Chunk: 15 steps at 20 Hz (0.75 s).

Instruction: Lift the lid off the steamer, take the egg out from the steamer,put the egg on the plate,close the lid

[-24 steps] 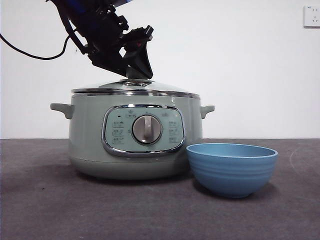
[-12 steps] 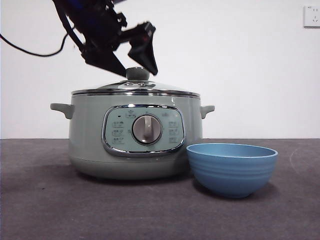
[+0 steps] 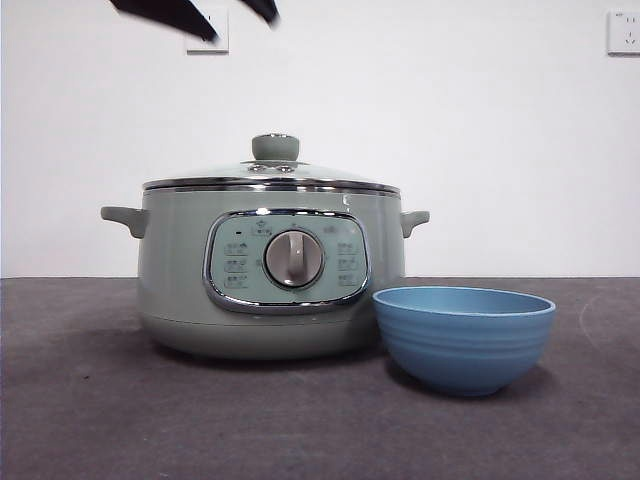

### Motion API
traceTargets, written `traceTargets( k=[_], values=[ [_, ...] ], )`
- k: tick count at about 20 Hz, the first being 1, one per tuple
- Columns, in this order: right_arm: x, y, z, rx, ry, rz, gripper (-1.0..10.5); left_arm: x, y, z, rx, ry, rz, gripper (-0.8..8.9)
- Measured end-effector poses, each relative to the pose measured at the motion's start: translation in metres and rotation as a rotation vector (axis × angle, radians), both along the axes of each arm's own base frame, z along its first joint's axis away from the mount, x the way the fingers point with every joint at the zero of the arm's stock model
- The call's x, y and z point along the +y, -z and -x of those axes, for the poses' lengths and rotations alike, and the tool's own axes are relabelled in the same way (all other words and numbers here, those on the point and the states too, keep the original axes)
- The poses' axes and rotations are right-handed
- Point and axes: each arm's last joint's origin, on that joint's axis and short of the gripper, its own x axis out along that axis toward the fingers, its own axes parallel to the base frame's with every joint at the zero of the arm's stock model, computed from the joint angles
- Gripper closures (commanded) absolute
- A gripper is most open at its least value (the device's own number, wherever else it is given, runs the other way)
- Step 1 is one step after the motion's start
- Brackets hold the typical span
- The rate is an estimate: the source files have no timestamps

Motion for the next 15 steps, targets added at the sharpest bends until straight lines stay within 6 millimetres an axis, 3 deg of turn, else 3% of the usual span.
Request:
traceTargets(
  k=[5,12,13,15],
  values=[
    [-0.001,0.004,0.001,0.035,-0.001,0.022,5.4,0.028,-0.024,0.053,0.037,0.013,0.003,3.74],
    [0.000,0.013,0.006,0.150,-0.100,0.042,5.4,0.059,-0.034,0.112,0.154,0.092,0.046,3.82],
    [0.000,0.014,0.007,0.168,-0.118,0.043,5.4,0.062,-0.033,0.118,0.174,0.107,0.051,4.17],
    [0.000,0.016,0.009,0.197,-0.142,0.045,5.9,0.066,-0.032,0.128,0.216,0.130,0.056,5.98]
  ],
)
